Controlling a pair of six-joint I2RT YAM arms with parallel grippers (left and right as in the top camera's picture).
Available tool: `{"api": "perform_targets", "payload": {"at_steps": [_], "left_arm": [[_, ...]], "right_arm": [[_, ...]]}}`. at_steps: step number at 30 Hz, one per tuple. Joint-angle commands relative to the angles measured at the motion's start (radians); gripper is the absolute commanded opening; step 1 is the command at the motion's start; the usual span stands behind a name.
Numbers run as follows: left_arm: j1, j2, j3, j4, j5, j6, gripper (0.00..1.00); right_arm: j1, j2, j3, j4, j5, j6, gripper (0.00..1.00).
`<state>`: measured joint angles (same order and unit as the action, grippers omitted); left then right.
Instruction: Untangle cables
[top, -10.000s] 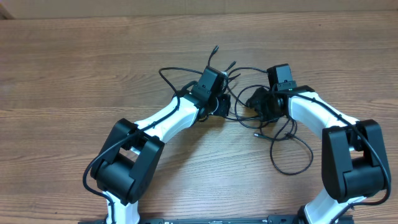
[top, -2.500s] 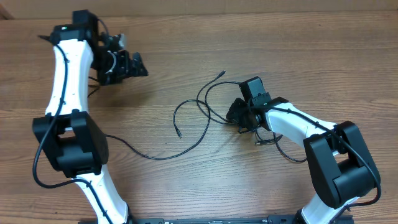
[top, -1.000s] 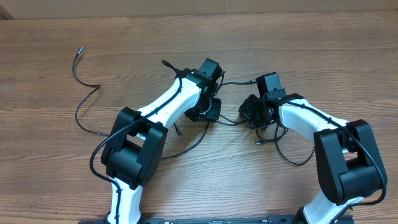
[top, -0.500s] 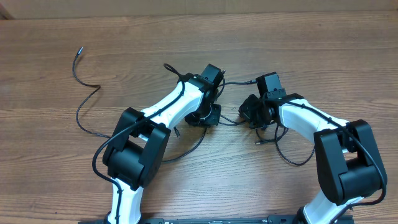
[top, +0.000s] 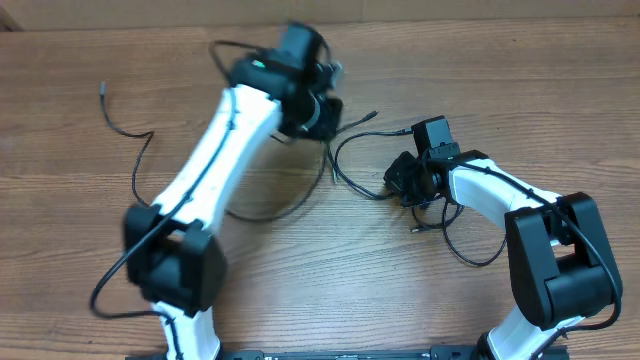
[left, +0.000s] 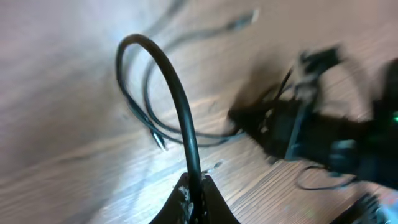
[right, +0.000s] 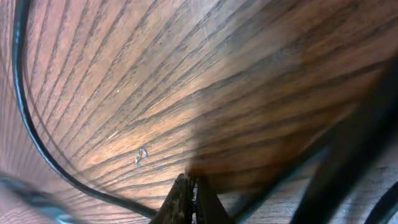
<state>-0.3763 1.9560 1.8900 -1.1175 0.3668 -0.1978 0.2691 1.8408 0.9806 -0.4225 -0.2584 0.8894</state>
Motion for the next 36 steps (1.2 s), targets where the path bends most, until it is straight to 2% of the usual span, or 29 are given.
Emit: {"api": "perform_targets", "payload": {"at_steps": [1,10,19,25,27,34,36], "left_arm": [[0.070,-0.063,0.040,-0.013,0.030,0.034,0.04],[0.293,-0.079,0.035,-0.065,-0.031,0.032,0.04],[0.531,-0.079,0.028,-0.074,-0.070,-0.155,0.04],[0.620,-0.079,0.005,-0.047,-0.078,-0.163,0.04],[0.635,-0.079,-0.006,-0.037,-0.120,-0.166,0.04],[0.657,-0.079,-0.057,-0.018,-0.444,-0.258,0.04],[0.663,-0.079,-0.076,0.002,-0.465,-0.265,0.04]], "right_arm": [[-0.003,0.025,-0.032,-0.027,0.056,0.000,0.04],[-0.003,0.025,-0.032,-0.027,0.056,0.000,0.04],[-0.003,0.025,-0.032,-0.023,0.056,0.001,0.04],[-0.003,0.025,-0.032,-0.023,0.056,0.001,0.04],[-0.003,0.025,-0.032,-0.023,0.056,0.001,0.04],[-0.003,0.025,-0.032,-0.023,0.056,0.000,0.04],[-0.003,0.025,-0.032,-0.023,0.056,0.000,0.04]]}}
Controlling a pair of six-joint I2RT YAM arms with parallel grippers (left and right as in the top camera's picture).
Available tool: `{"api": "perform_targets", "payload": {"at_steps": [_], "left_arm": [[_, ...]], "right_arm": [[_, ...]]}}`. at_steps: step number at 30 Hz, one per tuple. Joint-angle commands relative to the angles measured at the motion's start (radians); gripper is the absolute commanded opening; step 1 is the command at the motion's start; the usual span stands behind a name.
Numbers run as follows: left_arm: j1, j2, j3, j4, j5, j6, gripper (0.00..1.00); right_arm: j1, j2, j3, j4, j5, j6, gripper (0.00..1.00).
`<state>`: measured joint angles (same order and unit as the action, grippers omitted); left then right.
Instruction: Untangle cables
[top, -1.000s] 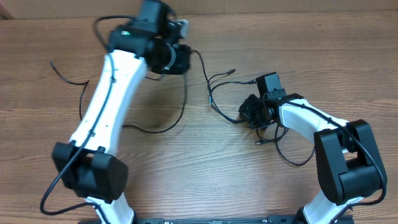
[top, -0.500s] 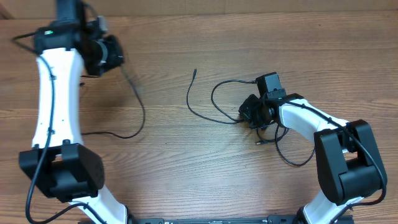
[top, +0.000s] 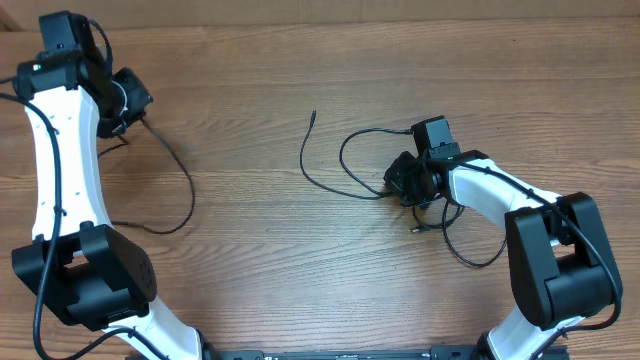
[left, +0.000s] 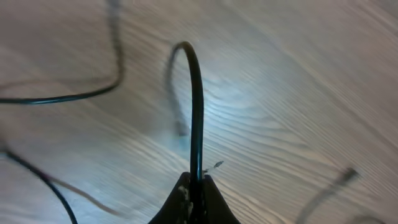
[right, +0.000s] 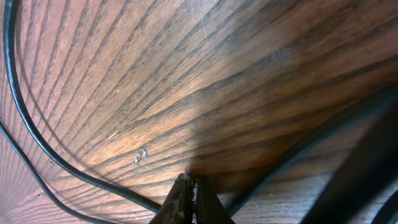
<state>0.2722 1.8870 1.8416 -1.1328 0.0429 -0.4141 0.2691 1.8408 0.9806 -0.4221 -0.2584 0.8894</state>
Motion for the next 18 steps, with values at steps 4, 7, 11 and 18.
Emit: {"api": "perform_targets", "payload": {"at_steps": [4,7,11,18], "left_arm": [[0.038,-0.008,-0.077,0.072,-0.153,-0.074,0.05],[0.059,-0.007,-0.128,0.119,-0.155,-0.083,0.11],[0.095,-0.006,-0.198,0.157,-0.155,-0.117,0.28],[0.158,-0.004,-0.309,0.214,-0.145,-0.180,0.82]], "right_arm": [[-0.003,0.025,-0.032,-0.024,0.056,0.000,0.04],[-0.003,0.025,-0.032,-0.024,0.056,0.000,0.04],[-0.003,0.025,-0.032,-0.024,0.056,0.000,0.04],[-0.003,0.025,-0.032,-0.021,0.056,0.000,0.04]]}}
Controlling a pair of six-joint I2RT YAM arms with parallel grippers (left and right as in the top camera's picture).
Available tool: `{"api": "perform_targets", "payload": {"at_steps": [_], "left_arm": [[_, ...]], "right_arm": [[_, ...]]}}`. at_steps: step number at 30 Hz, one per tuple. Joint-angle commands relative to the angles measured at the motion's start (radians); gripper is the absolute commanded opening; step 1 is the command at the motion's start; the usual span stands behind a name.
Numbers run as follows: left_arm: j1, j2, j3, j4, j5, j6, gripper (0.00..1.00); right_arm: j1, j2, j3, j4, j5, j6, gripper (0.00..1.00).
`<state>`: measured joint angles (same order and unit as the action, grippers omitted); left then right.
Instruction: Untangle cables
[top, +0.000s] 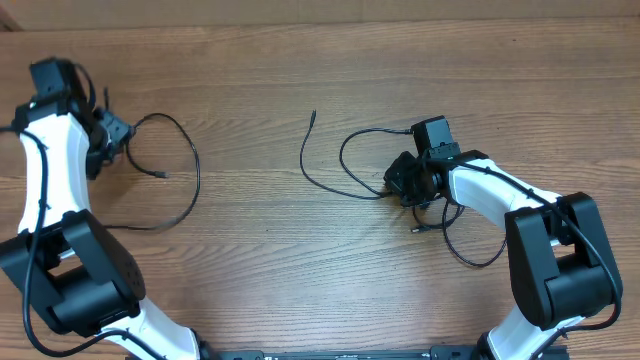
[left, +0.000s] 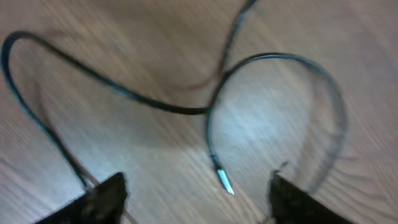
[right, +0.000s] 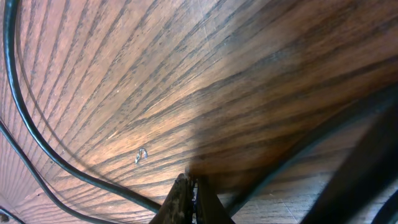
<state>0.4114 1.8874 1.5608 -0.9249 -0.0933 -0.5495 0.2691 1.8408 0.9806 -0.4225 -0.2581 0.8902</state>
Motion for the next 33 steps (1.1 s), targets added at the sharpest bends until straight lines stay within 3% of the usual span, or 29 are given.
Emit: {"api": "perform_targets", "payload": {"at_steps": [1,3,8,15,20,22,23,24,25,26,29,33], "left_arm": [[0.021,-0.004,-0.034,0.005,0.003,-0.056,0.88],[0.021,-0.004,-0.043,0.003,0.035,-0.064,0.97],[0.002,0.000,-0.059,0.031,0.026,-0.064,0.99],[-0.026,0.010,-0.166,0.187,0.014,-0.064,0.88],[-0.025,0.010,-0.272,0.375,-0.058,-0.052,0.87],[-0.024,0.010,-0.299,0.442,-0.060,-0.004,0.78],[-0.024,0.010,-0.309,0.478,-0.060,0.038,0.66],[-0.024,0.010,-0.312,0.493,-0.058,0.059,0.46],[-0.025,0.010,-0.313,0.505,-0.053,0.072,0.19],[-0.025,0.010,-0.313,0.509,-0.044,0.071,0.08],[-0.026,0.010,-0.313,0.518,0.006,0.072,0.04],[-0.027,0.011,-0.315,0.527,0.014,0.071,0.20]], "right_arm": [[-0.003,0.025,-0.032,-0.019,0.055,0.000,0.04],[-0.003,0.025,-0.032,-0.016,0.055,0.000,0.04],[-0.003,0.025,-0.032,-0.017,0.055,0.000,0.04],[-0.003,0.025,-0.032,-0.021,0.055,0.000,0.04],[-0.003,0.025,-0.032,-0.021,0.055,0.000,0.04],[-0.003,0.025,-0.032,-0.021,0.056,0.000,0.04],[-0.003,0.025,-0.032,-0.021,0.056,0.000,0.04],[-0.003,0.025,-0.032,-0.020,0.056,0.000,0.04],[-0.003,0.025,-0.032,-0.020,0.056,0.000,0.04],[-0.003,0.025,-0.032,-0.019,0.056,0.000,0.04],[-0.003,0.025,-0.032,-0.016,0.056,0.000,0.04],[-0.003,0.025,-0.032,-0.016,0.056,0.000,0.04]]}}
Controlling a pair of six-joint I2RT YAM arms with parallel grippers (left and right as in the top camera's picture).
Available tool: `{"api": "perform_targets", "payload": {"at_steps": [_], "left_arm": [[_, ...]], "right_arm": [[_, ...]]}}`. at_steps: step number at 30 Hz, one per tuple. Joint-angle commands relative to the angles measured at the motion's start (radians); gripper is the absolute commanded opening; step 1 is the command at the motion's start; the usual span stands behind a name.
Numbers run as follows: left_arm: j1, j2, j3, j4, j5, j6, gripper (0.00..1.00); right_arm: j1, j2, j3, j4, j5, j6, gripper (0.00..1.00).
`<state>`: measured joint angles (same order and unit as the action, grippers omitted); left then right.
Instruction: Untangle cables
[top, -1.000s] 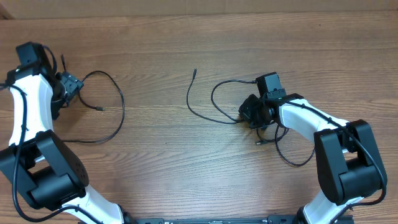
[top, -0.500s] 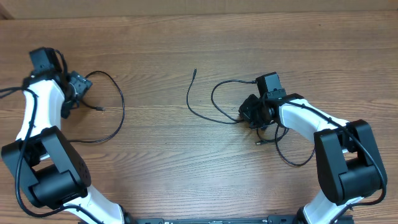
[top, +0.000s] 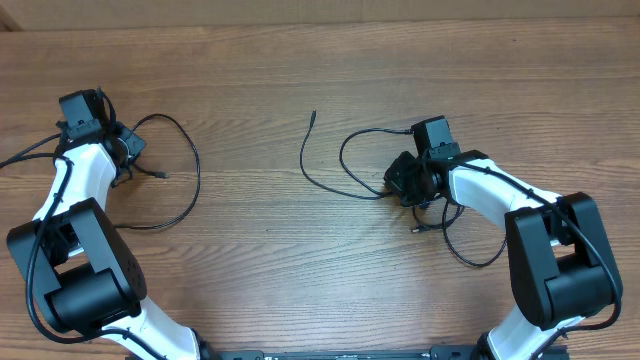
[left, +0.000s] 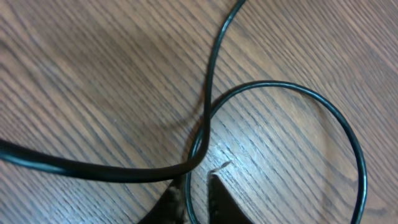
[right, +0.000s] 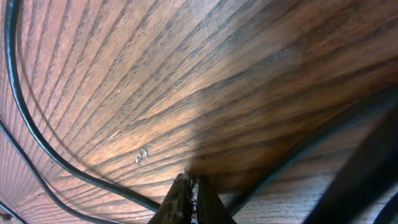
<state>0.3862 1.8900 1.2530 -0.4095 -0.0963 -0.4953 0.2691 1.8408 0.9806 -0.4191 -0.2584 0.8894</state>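
One black cable (top: 197, 168) lies in a wide loop at the table's left, apart from the others; in the left wrist view this cable (left: 211, 81) crosses itself on the wood. My left gripper (top: 125, 155) (left: 198, 186) is down on it, jaws closed to a narrow gap with the thin strand between them. A second black cable (top: 305, 165) runs from the table's middle to my right gripper (top: 398, 183) (right: 191, 183), which is shut low on the table, with that cable (right: 37, 143) curving past it. What its tips pinch is hard to see.
More black cable (top: 470, 260) curls in a small loop below the right arm's wrist, near its forearm. The wooden table (top: 260, 280) stretches between the two arms. The left arm's own supply cable trails off the left edge.
My left gripper was wide open above the left cable. It now sits a little nearer and lower, with its jaws closed around a strand of that cable. The right gripper has not moved.
First my left gripper held a black cable at the back middle, close to the right gripper's tangle. Then it held that cable at the far left, free of the other. It then stood open with the cable lying there, and now grips it again.
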Motion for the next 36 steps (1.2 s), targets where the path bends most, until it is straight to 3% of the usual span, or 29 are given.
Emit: {"api": "perform_targets", "payload": {"at_steps": [1,4,13,15,18,19,24,28,36], "left_arm": [[-0.002,0.010,-0.008,0.019,0.017,0.018,0.28],[-0.002,0.019,-0.008,0.053,0.017,0.018,0.56],[-0.002,0.091,-0.008,0.160,0.011,0.059,0.72],[-0.002,0.117,-0.008,0.186,0.022,0.076,0.64],[-0.002,0.124,-0.007,0.211,0.095,0.134,0.22],[-0.002,0.123,-0.006,0.225,0.134,0.159,0.17],[-0.002,0.114,0.001,0.207,0.306,0.185,0.22],[-0.004,0.114,0.001,0.092,0.307,0.182,0.31],[-0.024,0.041,0.025,-0.064,0.308,0.180,0.33]], "right_arm": [[-0.003,0.025,-0.032,-0.020,0.056,0.000,0.04],[-0.003,0.025,-0.032,-0.020,0.056,0.000,0.05],[-0.003,0.025,-0.032,-0.020,0.060,0.001,0.05],[-0.003,0.025,-0.032,-0.020,0.060,0.001,0.05],[-0.001,0.025,-0.032,-0.020,0.068,0.001,0.05],[0.000,0.025,-0.032,-0.020,0.072,0.001,0.05],[0.000,0.025,-0.032,-0.018,0.075,0.001,0.06],[0.000,0.025,-0.032,-0.015,0.074,0.001,0.06],[0.000,0.025,-0.032,-0.016,0.075,0.001,0.06]]}}
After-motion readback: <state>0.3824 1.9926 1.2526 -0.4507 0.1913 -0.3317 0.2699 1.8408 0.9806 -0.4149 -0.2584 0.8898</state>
